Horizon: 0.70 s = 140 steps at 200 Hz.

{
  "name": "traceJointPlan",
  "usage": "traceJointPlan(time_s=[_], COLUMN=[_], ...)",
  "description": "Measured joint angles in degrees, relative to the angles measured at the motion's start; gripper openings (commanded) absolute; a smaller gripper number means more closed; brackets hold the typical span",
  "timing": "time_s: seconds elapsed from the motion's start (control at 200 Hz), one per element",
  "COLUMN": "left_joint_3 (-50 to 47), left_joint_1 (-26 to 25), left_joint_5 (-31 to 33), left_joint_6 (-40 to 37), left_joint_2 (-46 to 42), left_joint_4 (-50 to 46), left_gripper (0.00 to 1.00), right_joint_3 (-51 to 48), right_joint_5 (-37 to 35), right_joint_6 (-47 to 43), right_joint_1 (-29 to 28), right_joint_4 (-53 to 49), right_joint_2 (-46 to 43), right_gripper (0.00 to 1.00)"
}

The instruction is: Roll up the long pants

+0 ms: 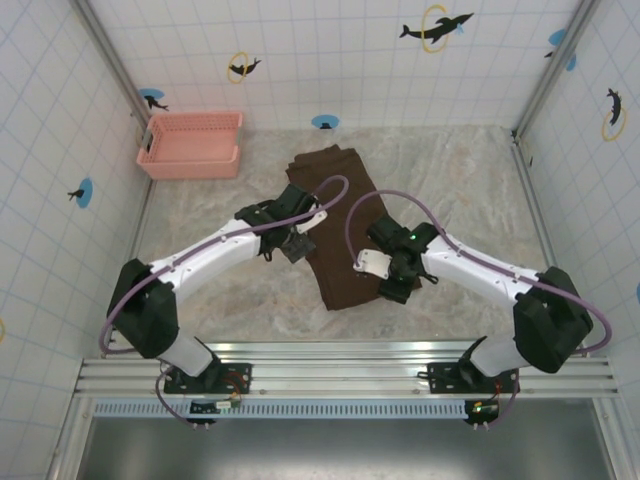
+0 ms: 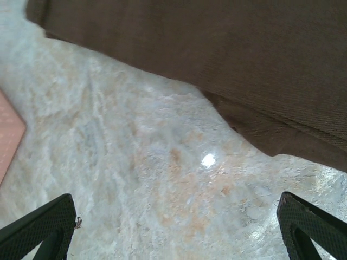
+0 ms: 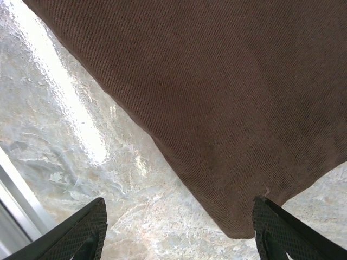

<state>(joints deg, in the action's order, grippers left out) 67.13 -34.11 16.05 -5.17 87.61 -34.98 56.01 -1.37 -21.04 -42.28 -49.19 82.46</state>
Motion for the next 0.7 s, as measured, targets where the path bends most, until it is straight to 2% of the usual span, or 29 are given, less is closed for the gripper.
traceJointPlan(time_s=[0.18,0.405,0.47,0.626,0.701], left_joint_3=[-0.46,-2.91,-3.63,-4.13,-4.48], left_joint_1=[0.13,0.13,0.13,0.13,0.09], left_joint_5=[0.02,-0.70,-0.85,-2.19,-2.32], left_joint_6=[3.89,8.50,9.29,10.19,10.14], left_joint_2=[-2.91,-4.39,-5.40,-7.65,-8.57], left_joint_4=[0.46,0.44,0.35,0.24,0.26], left_gripper=[0.98,0.97,0.97,0.98,0.97], right_joint_3=[-1.86,-1.84,-1.84,-0.94,1.14], right_joint_5=[-0.83,-0.83,-0.83,-0.55,0.79], right_joint_6=[-1.09,-1.14,-1.22,-1.27,-1.90], right_joint_1=[-2.73,-4.81,-4.98,-4.98,-4.96], right_joint_4=[4.57,9.27,10.10,10.56,9.20], right_joint_2=[0.66,8.94,10.93,13.18,13.60], right_gripper=[0.69,0.61,0.54,0.24,0.17])
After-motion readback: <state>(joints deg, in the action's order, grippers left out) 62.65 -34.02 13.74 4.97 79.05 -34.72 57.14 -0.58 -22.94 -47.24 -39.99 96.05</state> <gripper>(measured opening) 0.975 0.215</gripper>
